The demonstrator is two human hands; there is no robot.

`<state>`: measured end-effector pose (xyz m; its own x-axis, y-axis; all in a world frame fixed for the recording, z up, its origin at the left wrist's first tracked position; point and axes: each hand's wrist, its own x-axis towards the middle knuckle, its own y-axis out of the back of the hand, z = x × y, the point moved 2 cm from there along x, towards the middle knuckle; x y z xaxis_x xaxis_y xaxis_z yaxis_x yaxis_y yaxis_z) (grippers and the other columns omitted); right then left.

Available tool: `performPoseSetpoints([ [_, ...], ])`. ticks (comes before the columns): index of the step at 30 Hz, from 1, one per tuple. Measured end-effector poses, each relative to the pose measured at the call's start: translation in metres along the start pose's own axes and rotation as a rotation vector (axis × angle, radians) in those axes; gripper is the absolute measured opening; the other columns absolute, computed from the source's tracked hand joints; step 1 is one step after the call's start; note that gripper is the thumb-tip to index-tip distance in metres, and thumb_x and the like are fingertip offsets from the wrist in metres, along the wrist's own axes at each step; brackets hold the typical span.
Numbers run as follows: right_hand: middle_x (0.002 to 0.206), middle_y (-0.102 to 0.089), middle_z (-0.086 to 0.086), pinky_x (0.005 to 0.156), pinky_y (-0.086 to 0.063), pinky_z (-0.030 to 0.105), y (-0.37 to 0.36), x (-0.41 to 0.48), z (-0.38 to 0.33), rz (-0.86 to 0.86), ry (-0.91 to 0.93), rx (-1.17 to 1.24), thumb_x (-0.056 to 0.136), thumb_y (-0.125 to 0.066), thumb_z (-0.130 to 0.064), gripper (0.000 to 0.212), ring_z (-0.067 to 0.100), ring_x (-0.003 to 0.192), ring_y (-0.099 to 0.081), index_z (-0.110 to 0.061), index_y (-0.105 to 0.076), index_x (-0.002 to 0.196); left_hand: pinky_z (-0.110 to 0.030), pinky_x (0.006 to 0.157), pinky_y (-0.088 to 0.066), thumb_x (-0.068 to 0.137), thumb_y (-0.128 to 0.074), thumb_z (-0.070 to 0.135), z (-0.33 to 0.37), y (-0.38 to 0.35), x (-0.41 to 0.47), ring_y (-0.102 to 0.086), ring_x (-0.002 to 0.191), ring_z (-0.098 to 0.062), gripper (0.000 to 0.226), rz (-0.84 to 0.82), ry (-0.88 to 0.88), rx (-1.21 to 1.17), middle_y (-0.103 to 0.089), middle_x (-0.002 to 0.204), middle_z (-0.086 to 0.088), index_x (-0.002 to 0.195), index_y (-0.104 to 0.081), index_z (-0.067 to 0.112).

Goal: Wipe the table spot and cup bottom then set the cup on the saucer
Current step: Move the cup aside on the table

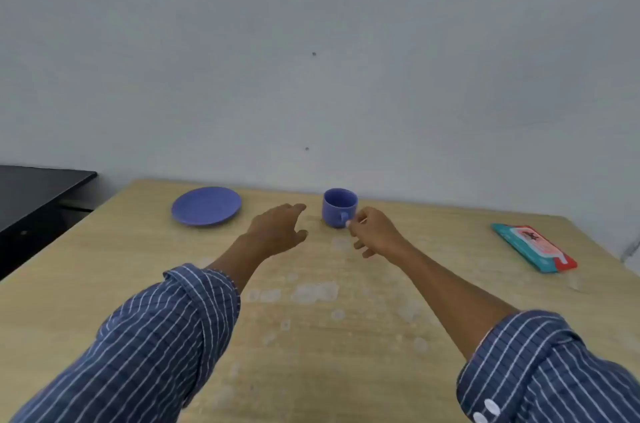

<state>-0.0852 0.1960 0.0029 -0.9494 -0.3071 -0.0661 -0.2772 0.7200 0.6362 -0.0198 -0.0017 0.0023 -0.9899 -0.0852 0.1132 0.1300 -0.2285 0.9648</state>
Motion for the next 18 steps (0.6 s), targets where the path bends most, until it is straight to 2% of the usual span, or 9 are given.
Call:
performPoseSetpoints([
  [3, 0.094, -0.066, 0.007, 0.052, -0.053, 0.032, -0.013, 0.014, 0.002, 0.036, -0.043, 0.147, 0.094, -0.059, -0.041, 0.031, 0.023, 0.078, -0.073, -0.012, -0.049, 0.092, -0.042, 0.095, -0.048, 0.091, -0.054, 0.045, -0.007, -0.008, 0.01, -0.05, 0.13, -0.026, 0.066, 0.016, 0.053, -0.038, -0.048, 0.147, -0.003, 0.15, -0.032, 0.024],
  [7, 0.092, -0.064, 0.003, 0.048, -0.048, 0.03, -0.033, 0.028, 0.003, 0.124, -0.099, 0.301, 0.093, -0.06, -0.04, 0.032, 0.021, 0.069, -0.069, -0.01, -0.052, 0.102, -0.04, 0.094, -0.048, 0.092, -0.054, 0.045, -0.016, -0.021, 0.022, -0.05, 0.13, -0.023, 0.063, 0.053, 0.074, -0.085, -0.048, 0.147, -0.001, 0.148, -0.033, 0.026],
  [11, 0.083, -0.066, 0.011, 0.044, -0.049, 0.027, -0.043, 0.037, 0.008, 0.208, -0.122, 0.381, 0.097, -0.056, -0.032, 0.024, 0.022, 0.064, -0.065, -0.01, -0.053, 0.089, -0.04, 0.095, -0.048, 0.092, -0.053, 0.043, -0.02, -0.029, 0.032, -0.05, 0.13, -0.022, 0.06, 0.072, 0.054, -0.115, -0.049, 0.146, 0.0, 0.147, -0.035, 0.026],
  [14, 0.085, -0.07, 0.017, 0.055, -0.054, 0.03, -0.043, 0.042, 0.011, 0.24, -0.12, 0.413, 0.097, -0.057, -0.026, 0.022, 0.024, 0.062, -0.069, -0.009, -0.053, 0.084, -0.039, 0.095, -0.048, 0.092, -0.053, 0.042, -0.019, -0.033, 0.041, -0.05, 0.129, -0.022, 0.06, 0.066, 0.043, -0.138, -0.049, 0.146, 0.0, 0.147, -0.036, 0.025],
  [18, 0.097, -0.072, 0.015, 0.083, -0.058, 0.044, -0.034, 0.046, 0.02, 0.277, -0.143, 0.483, 0.097, -0.058, -0.022, 0.017, 0.026, 0.079, -0.075, -0.01, -0.055, 0.086, -0.039, 0.097, -0.049, 0.092, -0.054, 0.041, -0.014, -0.035, 0.05, -0.051, 0.129, -0.021, 0.06, 0.071, 0.033, -0.173, -0.049, 0.146, 0.0, 0.147, -0.036, 0.024],
])
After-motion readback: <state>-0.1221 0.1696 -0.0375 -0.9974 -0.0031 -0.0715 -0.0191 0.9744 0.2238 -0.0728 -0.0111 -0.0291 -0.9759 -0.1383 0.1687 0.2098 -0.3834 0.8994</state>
